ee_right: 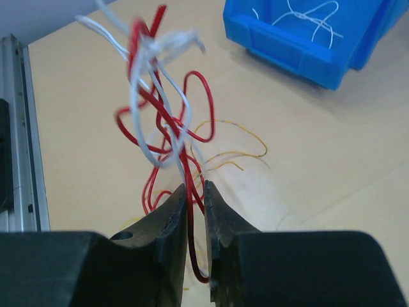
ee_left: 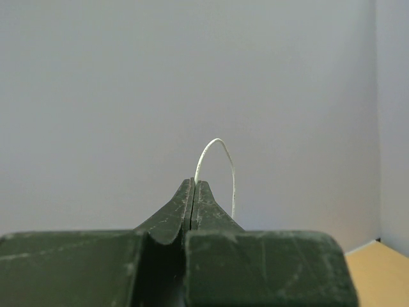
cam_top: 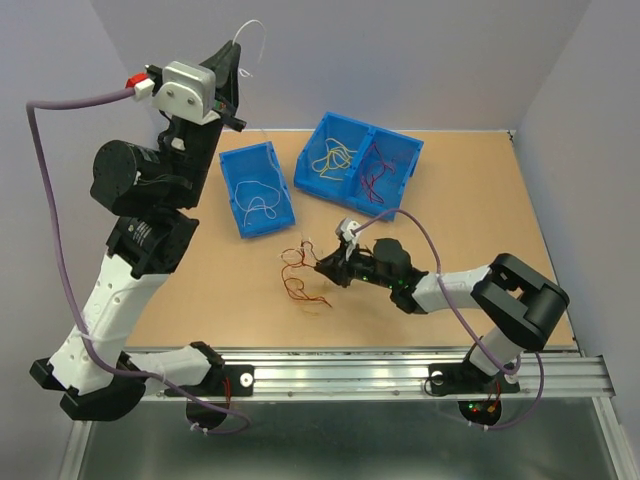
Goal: Untangle the cables
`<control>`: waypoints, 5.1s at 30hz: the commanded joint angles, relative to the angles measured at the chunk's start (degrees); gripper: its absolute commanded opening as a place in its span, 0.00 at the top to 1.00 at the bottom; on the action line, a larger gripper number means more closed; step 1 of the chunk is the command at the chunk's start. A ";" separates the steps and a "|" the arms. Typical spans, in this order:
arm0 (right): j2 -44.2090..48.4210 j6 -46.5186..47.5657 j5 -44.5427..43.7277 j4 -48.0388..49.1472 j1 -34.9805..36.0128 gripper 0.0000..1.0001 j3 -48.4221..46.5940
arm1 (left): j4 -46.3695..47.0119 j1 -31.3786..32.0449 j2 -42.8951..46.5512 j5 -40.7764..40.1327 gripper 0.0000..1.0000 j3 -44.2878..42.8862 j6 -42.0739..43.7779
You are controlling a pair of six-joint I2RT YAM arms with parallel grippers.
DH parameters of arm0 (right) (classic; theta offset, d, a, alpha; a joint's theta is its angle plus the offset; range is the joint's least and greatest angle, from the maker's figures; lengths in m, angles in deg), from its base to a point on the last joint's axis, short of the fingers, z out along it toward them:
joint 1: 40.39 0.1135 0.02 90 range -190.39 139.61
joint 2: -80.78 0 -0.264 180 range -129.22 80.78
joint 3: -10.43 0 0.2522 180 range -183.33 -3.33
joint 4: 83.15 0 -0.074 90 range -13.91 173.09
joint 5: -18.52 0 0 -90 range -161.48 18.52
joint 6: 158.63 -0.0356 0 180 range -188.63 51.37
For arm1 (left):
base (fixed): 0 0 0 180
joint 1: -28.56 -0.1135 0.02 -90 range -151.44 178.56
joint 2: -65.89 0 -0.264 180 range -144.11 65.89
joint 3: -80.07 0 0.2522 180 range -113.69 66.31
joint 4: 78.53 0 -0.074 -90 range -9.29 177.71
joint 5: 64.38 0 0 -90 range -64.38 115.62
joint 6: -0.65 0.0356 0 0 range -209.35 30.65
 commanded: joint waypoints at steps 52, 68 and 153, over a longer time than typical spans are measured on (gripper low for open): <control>2.08 5.33 -10.30 -5.10 1.83 0.03 -31.16 | 10.38 0.72 2.50 6.24 1.00 3.15 -4.85; -17.78 2.53 -7.67 -5.54 6.92 0.74 -37.76 | 10.38 0.81 -5.04 -0.17 1.00 -10.45 -4.42; 20.79 -6.09 -26.22 6.76 7.01 0.99 17.35 | 37.81 -25.73 -14.20 3.07 1.00 27.84 -0.02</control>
